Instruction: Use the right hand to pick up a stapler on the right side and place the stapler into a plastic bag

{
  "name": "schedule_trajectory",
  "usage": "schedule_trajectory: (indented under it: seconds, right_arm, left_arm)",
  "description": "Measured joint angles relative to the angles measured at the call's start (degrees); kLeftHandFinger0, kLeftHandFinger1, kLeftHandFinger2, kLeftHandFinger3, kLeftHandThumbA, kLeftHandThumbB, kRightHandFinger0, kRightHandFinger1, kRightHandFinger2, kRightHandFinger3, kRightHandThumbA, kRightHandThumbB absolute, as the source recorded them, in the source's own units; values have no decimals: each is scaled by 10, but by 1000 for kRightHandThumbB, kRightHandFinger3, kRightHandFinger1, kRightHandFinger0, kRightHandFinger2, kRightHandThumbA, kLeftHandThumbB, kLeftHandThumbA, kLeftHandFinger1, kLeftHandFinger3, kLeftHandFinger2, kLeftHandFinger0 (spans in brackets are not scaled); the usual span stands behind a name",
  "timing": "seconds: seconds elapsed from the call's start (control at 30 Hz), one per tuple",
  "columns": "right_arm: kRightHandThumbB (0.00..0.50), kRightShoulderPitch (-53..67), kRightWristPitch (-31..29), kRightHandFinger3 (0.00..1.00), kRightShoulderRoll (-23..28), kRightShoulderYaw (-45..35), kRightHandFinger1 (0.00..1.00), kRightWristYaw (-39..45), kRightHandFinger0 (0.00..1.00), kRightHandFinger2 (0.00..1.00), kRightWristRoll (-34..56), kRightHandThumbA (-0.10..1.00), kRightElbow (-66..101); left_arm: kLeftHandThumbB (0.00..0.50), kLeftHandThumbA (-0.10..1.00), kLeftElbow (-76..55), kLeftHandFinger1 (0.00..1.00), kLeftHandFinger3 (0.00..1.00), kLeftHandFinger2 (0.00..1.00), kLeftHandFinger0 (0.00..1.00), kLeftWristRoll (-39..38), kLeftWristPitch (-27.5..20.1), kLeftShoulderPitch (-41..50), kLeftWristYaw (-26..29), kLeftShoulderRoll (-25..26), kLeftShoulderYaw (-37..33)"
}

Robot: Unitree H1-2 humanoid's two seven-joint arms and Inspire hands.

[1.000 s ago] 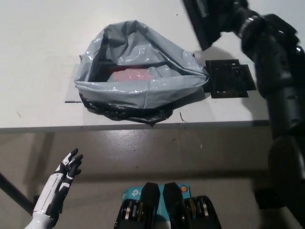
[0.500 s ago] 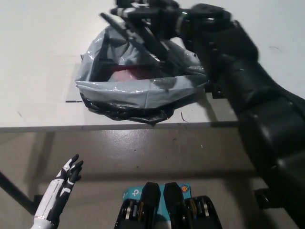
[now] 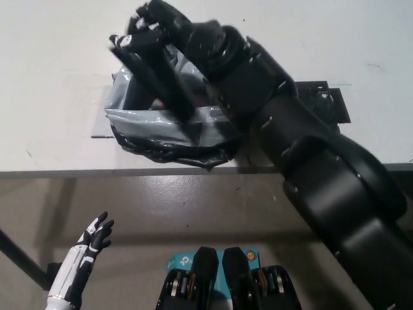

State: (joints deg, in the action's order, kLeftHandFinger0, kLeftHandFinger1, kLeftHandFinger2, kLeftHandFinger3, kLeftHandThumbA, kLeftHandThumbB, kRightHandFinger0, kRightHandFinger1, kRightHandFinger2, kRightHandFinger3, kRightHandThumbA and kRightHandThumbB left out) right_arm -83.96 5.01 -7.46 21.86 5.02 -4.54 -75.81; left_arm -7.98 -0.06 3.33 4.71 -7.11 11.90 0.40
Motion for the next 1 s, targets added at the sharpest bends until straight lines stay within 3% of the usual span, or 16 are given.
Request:
schedule_trajectory:
  seconds: [0.03,0.13,0.2,0.37,0.53,0.6,0.67,0.7,0.73,0.77,0.83,1.0]
  right_arm:
    - [241,5,-8,236,1,15,0,-7,0,196,-10,620,0]
    - [260,16,-31,308,6,65,0,-33,0,272,-44,582,-1]
    - [261,23,-46,306,11,97,4,-50,0,281,-66,662,0]
    - [240,29,-78,312,25,156,19,-88,0,297,-115,744,0]
    - [246,29,-121,307,48,202,7,-134,0,299,-163,760,1]
    - [270,29,-132,359,54,209,43,-146,0,363,-175,744,1]
    - [307,29,-152,662,63,217,315,-171,141,697,-197,769,2]
    - [363,29,-160,883,66,220,630,-180,484,878,-204,772,3]
    - [386,27,-169,1000,67,222,796,-187,639,1000,-213,780,4]
    - [405,24,-177,1000,69,224,942,-190,864,1000,-220,779,4]
    - [432,18,-190,1000,70,228,1000,-192,1000,1000,-233,800,4]
    - [489,13,-211,1000,69,231,1000,-186,1000,1000,-255,931,6]
  left_arm:
    - [21,960,0,1000,1000,1000,1000,0,0,-1,0,0,0]
    - [0,953,0,1000,1000,1000,1000,0,1,-1,0,-1,0]
    - [0,963,0,1000,1000,1000,1000,0,1,-1,0,-1,0]
    - [0,963,0,1000,1000,1000,1000,1,0,-2,0,-1,-1]
    - [0,959,0,1000,1000,1000,1000,2,0,-4,0,-1,-2]
    - [0,964,0,1000,1000,1000,1000,2,0,-4,0,-1,-2]
    - [0,958,0,1000,1000,1000,1000,4,-1,-4,0,-1,-3]
    - [0,952,-1,1000,1000,1000,1000,5,-1,-4,0,-1,-3]
    - [0,951,-2,1000,1000,1000,1000,6,-2,-4,0,-1,-4]
    - [0,949,-3,1000,1000,1000,1000,7,-3,-4,0,-1,-5]
    - [0,948,-6,1000,1000,1000,1000,8,-4,-4,0,-1,-6]
    - [0,946,-10,1000,1000,1000,1000,13,-7,-5,0,0,-10]
